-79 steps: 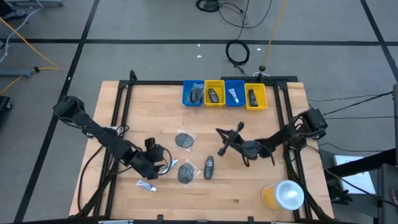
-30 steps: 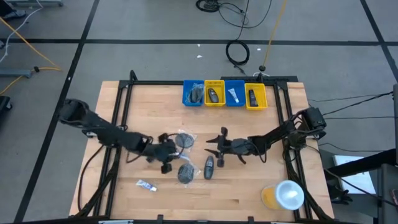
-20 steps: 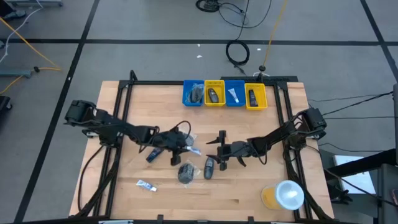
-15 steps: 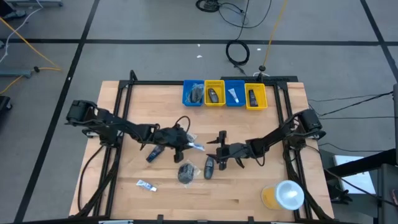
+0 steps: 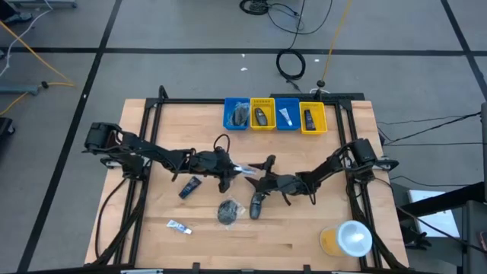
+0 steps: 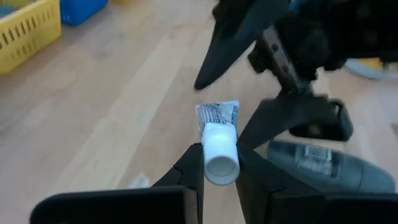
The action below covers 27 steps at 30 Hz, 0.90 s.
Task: Pick & Place Travel size toiletries
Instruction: Put the white toothpaste into the right blue bin
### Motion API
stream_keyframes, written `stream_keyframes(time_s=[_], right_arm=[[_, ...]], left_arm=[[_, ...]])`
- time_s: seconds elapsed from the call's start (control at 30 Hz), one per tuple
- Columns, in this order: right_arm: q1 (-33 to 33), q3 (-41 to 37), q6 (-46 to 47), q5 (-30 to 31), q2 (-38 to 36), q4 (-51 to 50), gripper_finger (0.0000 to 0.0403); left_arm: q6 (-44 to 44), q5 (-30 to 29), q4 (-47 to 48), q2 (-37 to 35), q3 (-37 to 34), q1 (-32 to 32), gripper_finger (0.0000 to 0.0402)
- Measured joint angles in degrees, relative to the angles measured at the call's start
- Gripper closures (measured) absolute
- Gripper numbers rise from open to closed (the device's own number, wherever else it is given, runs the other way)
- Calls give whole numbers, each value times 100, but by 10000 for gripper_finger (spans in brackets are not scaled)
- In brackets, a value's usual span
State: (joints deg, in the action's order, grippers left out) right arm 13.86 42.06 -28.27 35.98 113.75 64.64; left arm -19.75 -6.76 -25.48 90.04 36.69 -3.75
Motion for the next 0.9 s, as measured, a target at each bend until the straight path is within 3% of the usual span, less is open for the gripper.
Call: stream_keyframes(time_s=[0.23,0.63,0.77,0.9], right_arm=[[-117,289,149,29,9,-786,219],[-56,291,448,47,9,-789,362],[-55,298,722,11,9,-959,382],[-61,291,1337,-4,-41,-1555,375]], left_arm=[[-4,20,-250,85,4,-2,336],[-166,-42,-148,87,7,-7,330],[-154,5,-130,87,7,-1,322],[-81,370,74,22,7,137,273]])
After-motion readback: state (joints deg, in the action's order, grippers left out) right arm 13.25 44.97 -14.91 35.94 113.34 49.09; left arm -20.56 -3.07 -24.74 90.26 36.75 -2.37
